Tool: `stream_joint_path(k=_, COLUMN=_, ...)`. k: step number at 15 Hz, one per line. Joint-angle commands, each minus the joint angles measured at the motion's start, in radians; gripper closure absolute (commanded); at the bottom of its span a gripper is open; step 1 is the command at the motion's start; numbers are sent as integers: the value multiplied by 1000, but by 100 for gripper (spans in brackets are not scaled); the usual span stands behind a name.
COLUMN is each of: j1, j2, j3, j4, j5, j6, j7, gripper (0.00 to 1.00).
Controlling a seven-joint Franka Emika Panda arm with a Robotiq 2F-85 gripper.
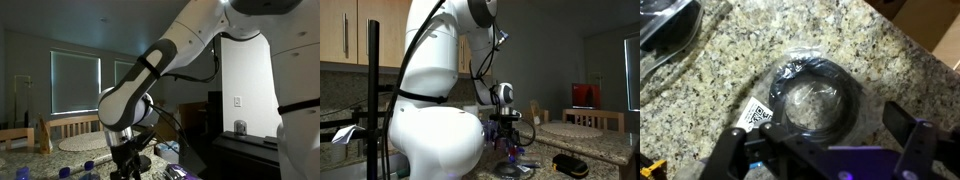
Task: Move the cable and the empty bottle to the front.
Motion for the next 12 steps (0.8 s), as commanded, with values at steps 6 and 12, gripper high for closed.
stream_joint_path(k=6, j1=62, j2=197, j3=-7, j4=68, j5=-50, j6=42, j7=434, gripper=0)
stream_joint_path(k=12, j1=32, j2=248, j3=-55, j4=150, j5=113, j6=61, j7=525, gripper=0)
